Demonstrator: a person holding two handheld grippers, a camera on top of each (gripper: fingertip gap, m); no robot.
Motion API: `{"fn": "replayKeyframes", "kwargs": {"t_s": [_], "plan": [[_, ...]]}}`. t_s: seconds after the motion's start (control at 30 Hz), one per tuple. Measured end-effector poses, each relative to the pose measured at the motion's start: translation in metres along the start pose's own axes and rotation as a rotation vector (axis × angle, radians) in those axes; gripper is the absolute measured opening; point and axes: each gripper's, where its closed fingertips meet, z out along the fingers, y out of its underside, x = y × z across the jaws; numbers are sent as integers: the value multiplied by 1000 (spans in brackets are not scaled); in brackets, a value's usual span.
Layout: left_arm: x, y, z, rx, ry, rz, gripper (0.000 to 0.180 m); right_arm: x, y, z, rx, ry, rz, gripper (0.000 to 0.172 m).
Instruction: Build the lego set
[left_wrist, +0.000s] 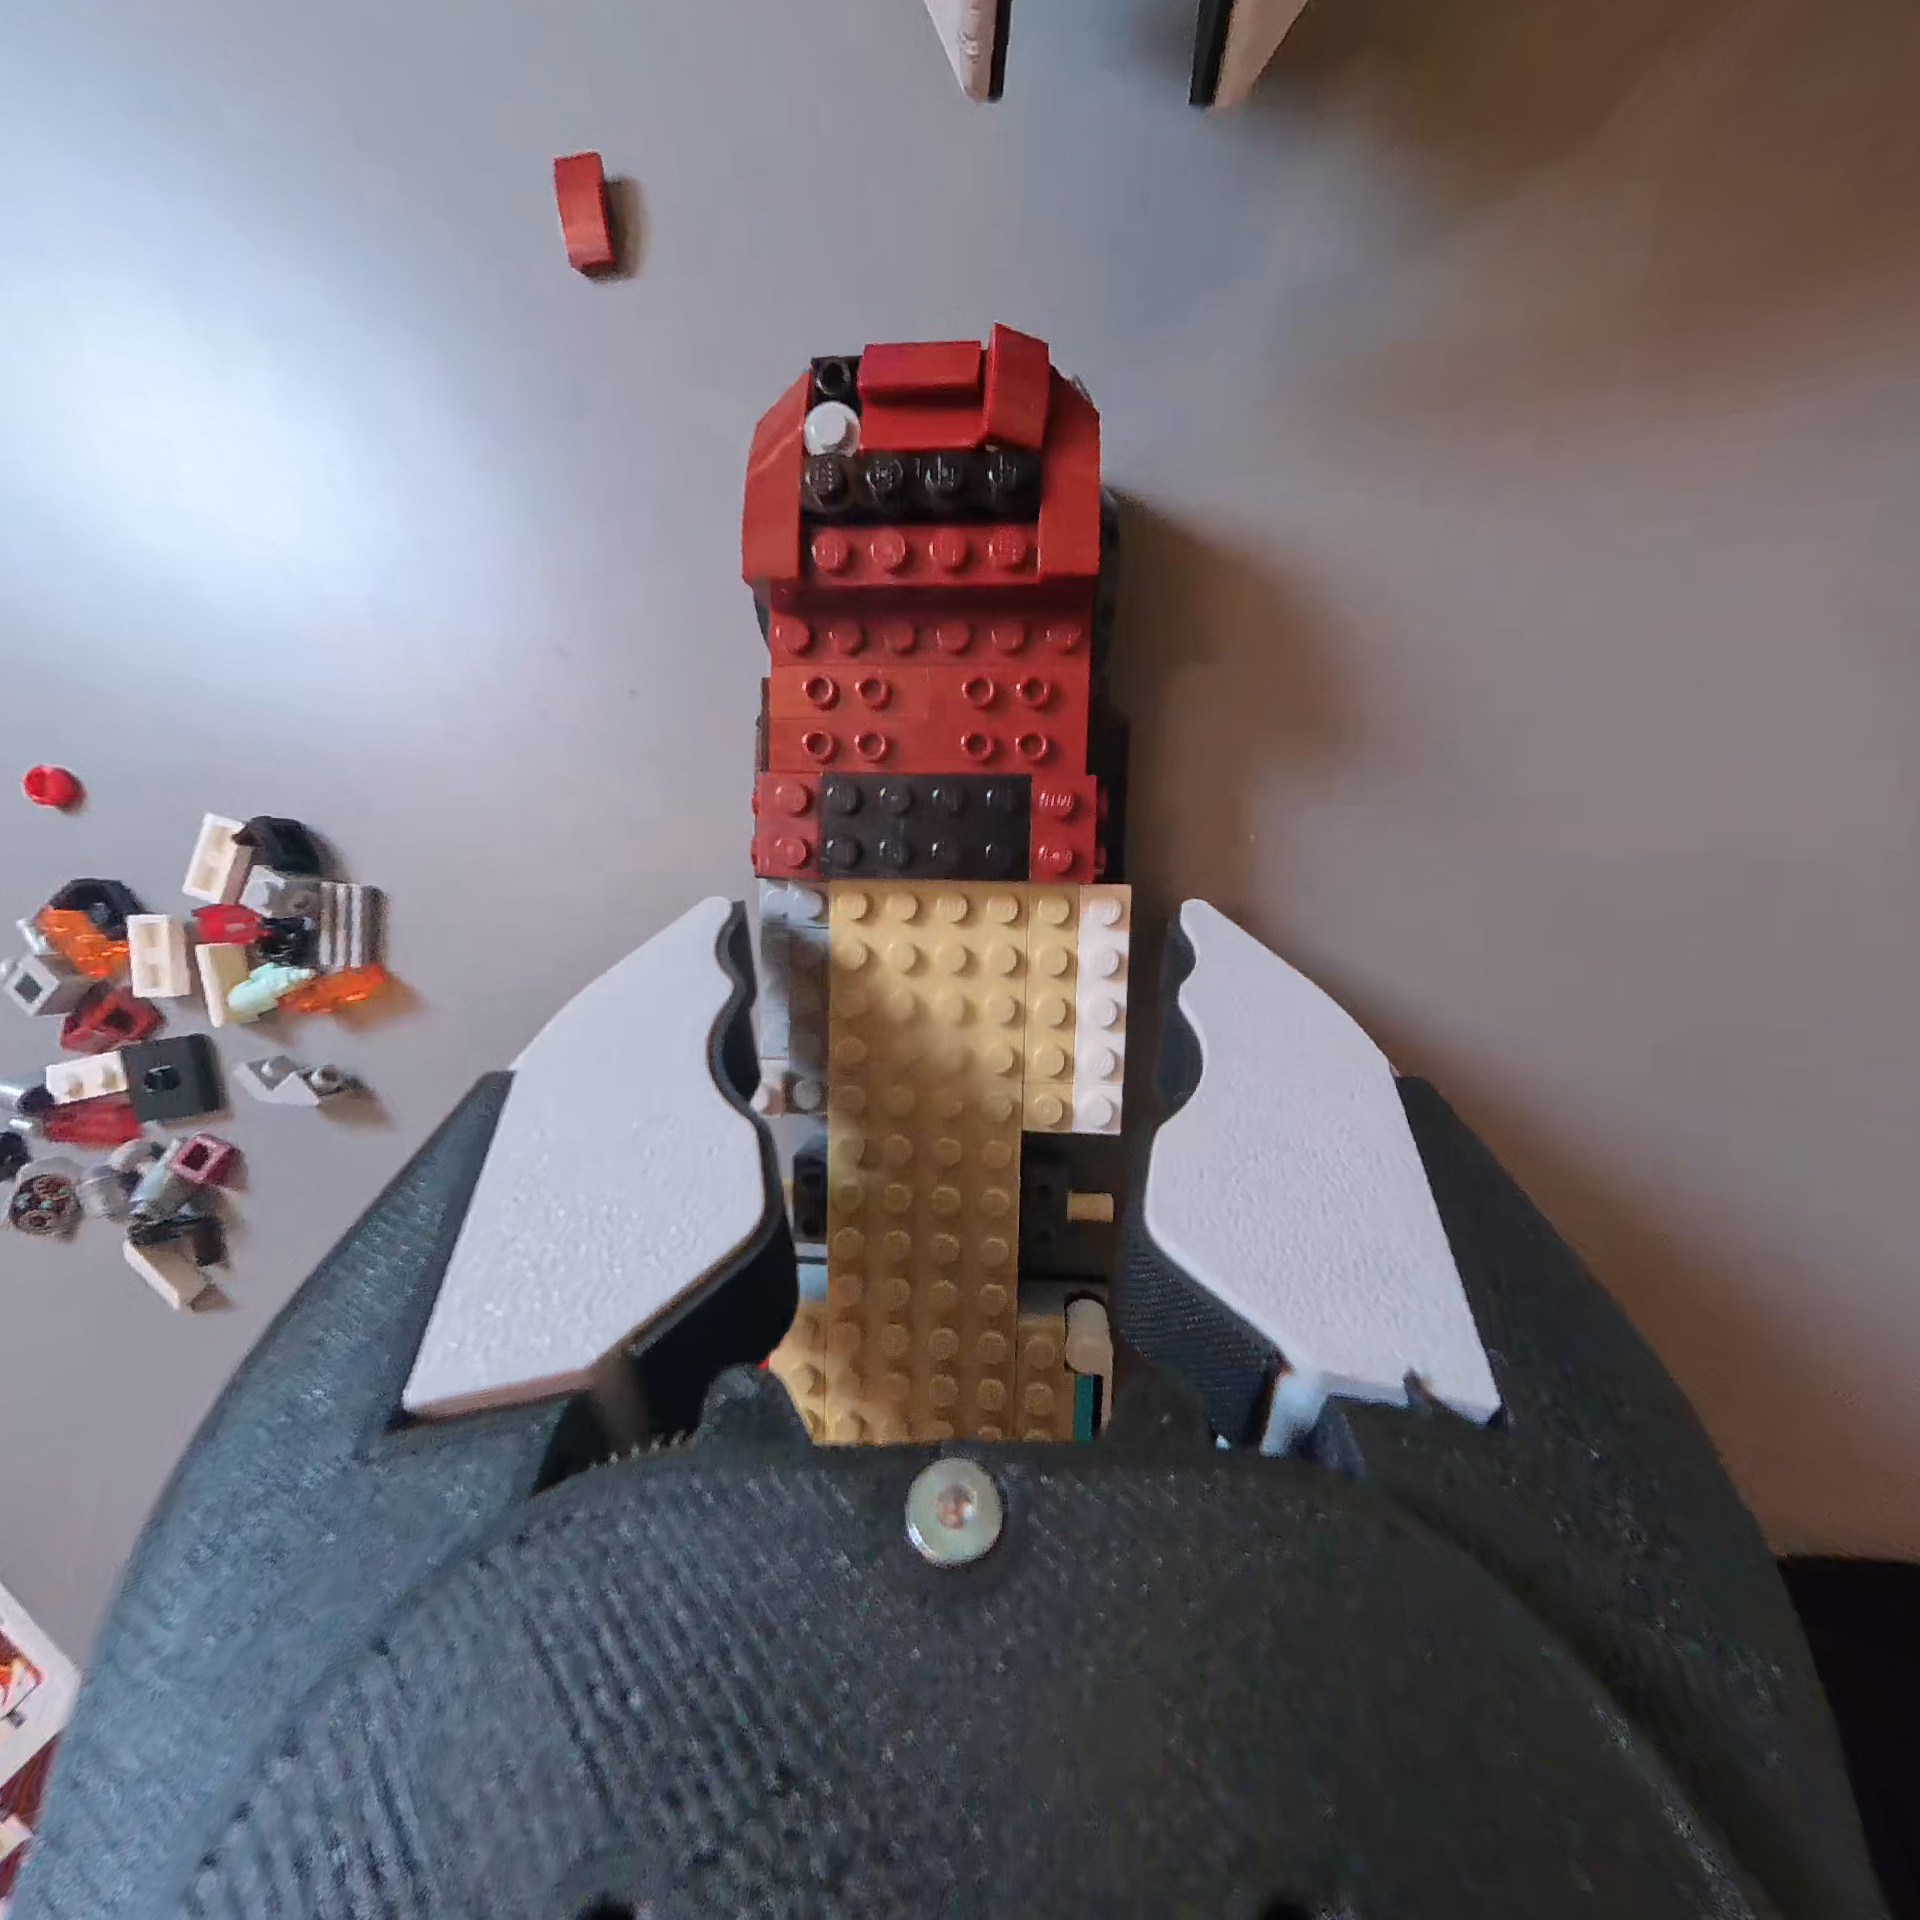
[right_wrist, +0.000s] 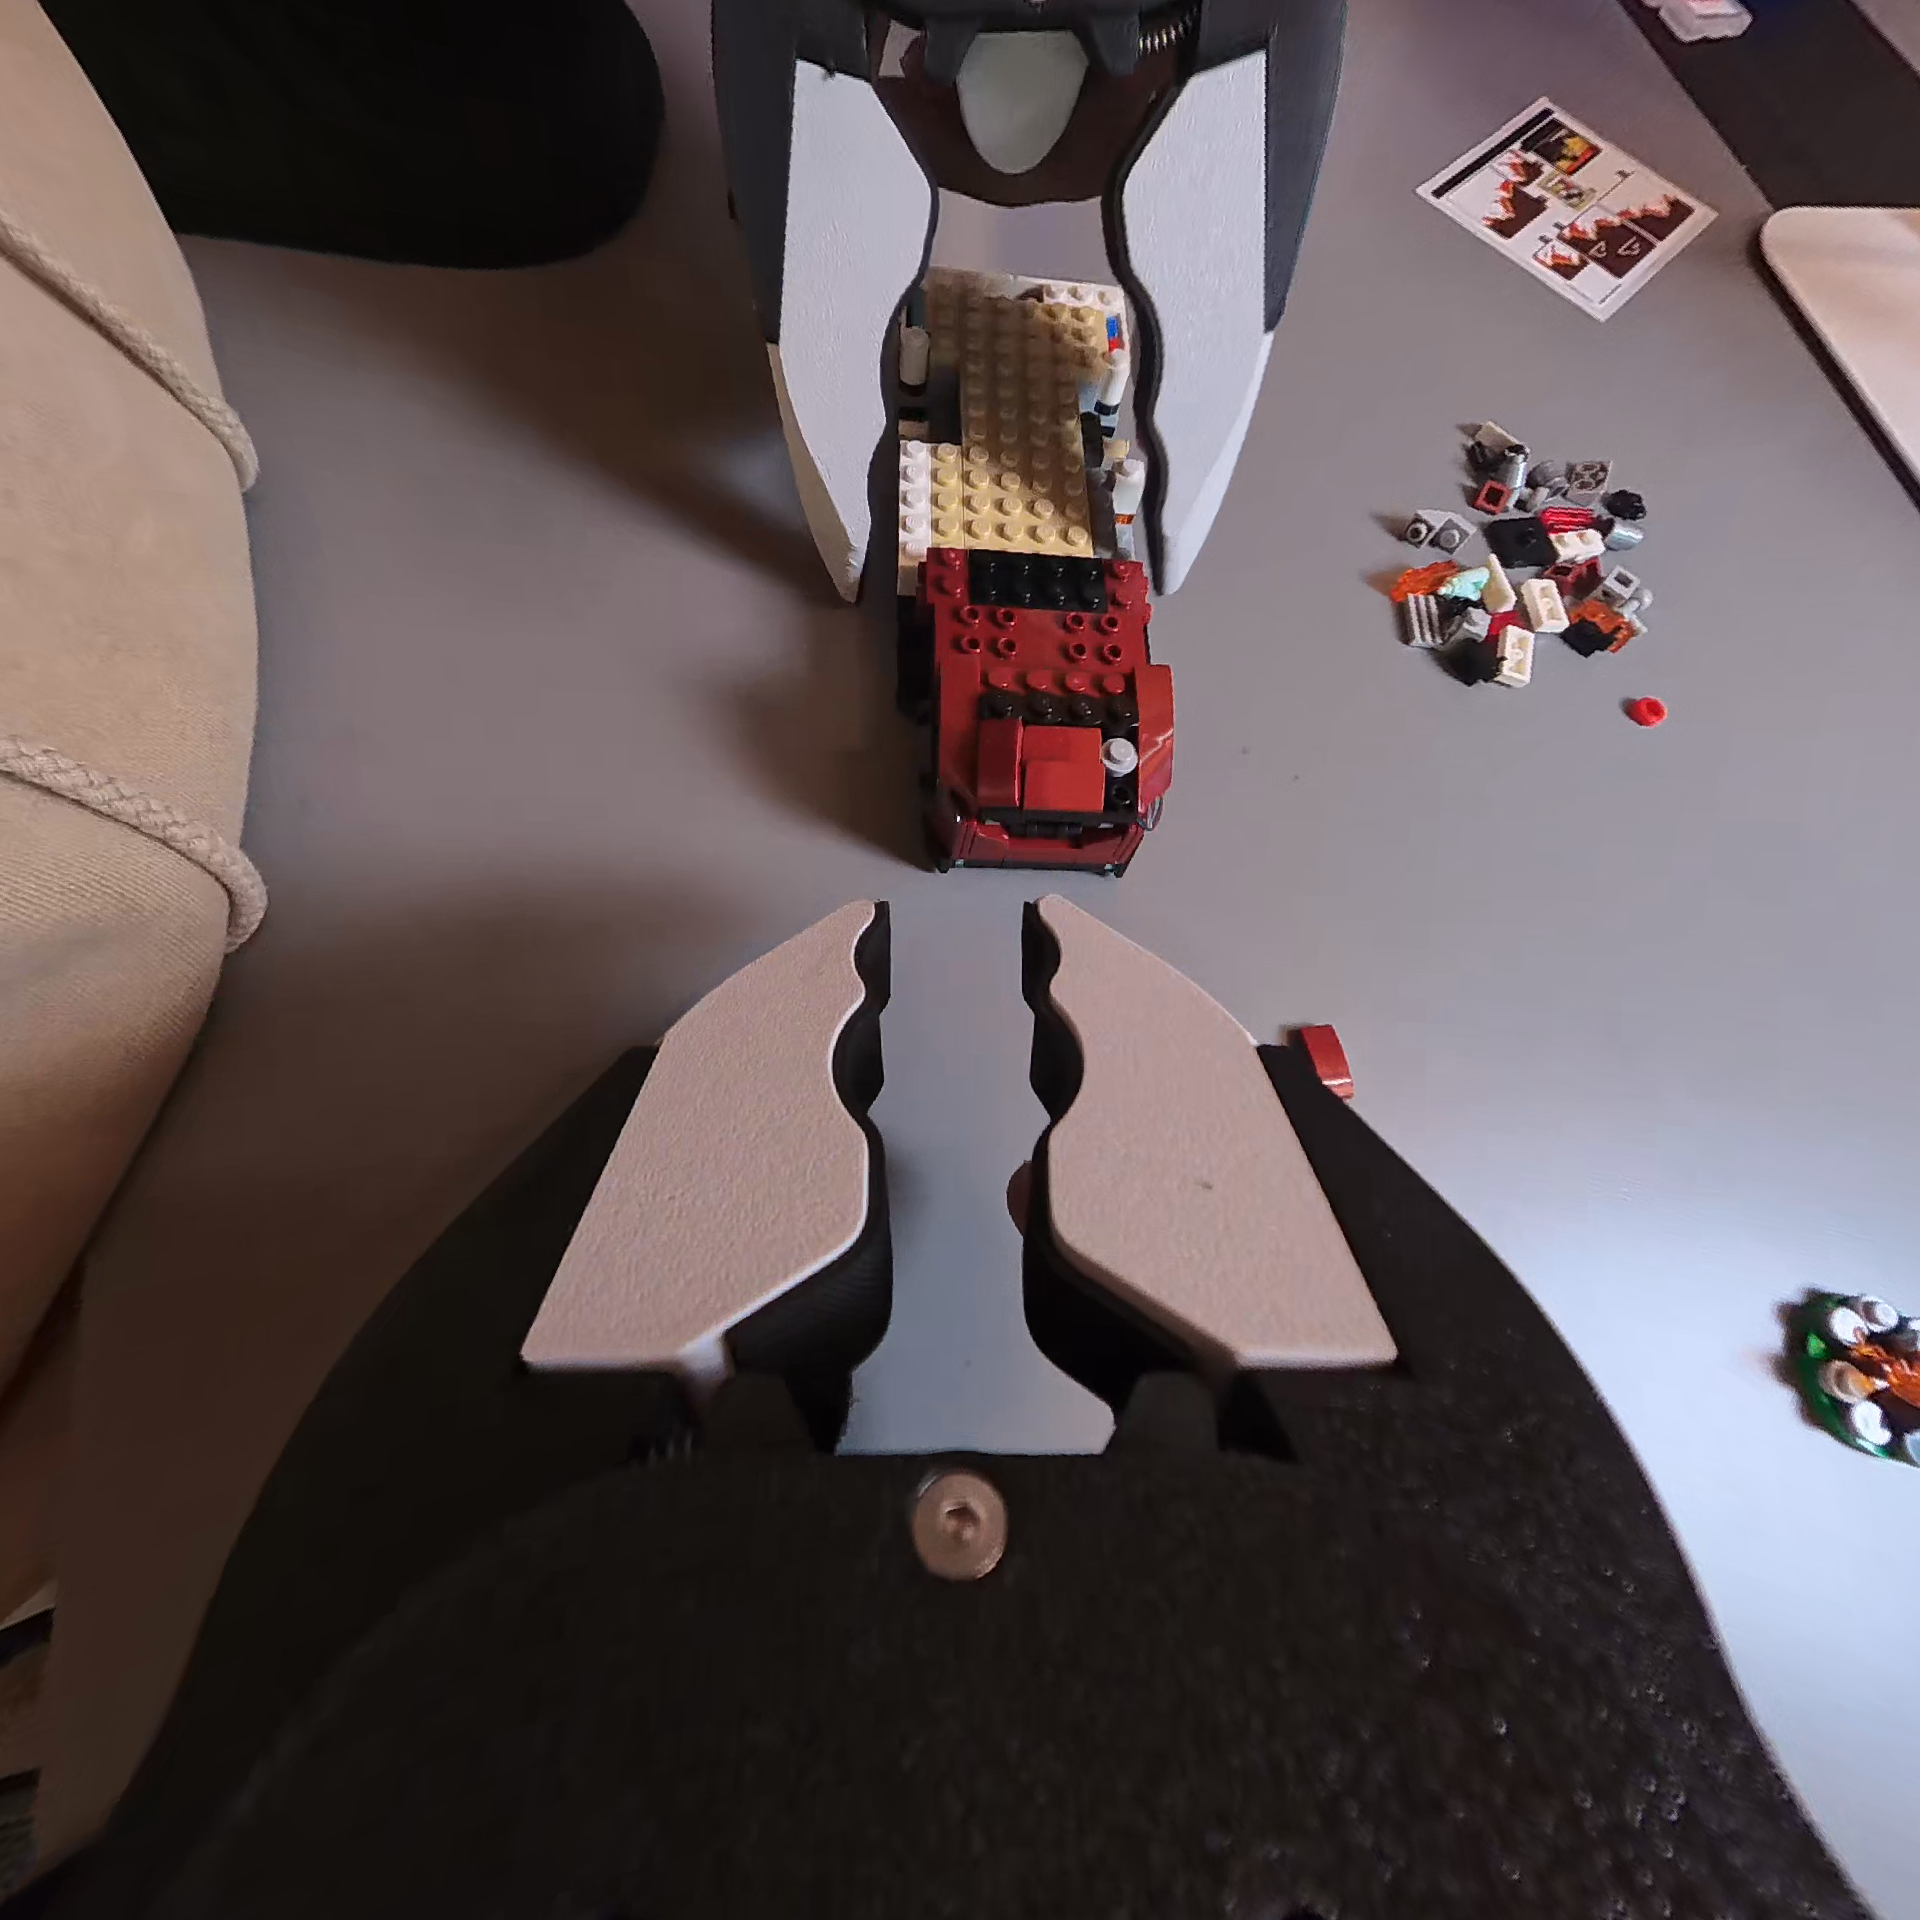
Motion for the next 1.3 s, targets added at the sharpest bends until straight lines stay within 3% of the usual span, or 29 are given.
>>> {"fn": "replayKeyframes", "kwargs": {"t_s": [0.23,0.5,0.9,1.07,1.3], "plan": [[-1,3,-1,-79,20,16,67,-6,-1,-3,17,-9,-1,24],[1,-1,-4,56,24,-22,62,-3,-9,-3,86,54,-61,24],[3,-24,-29,340,198,-123,61,6,-46,-9,198,302,-489,41],[1,-33,-38,391,272,-147,61,6,-62,-14,200,362,-667,49],[4,-41,-37,409,338,-163,61,4,-58,-6,159,405,-839,54]]}}
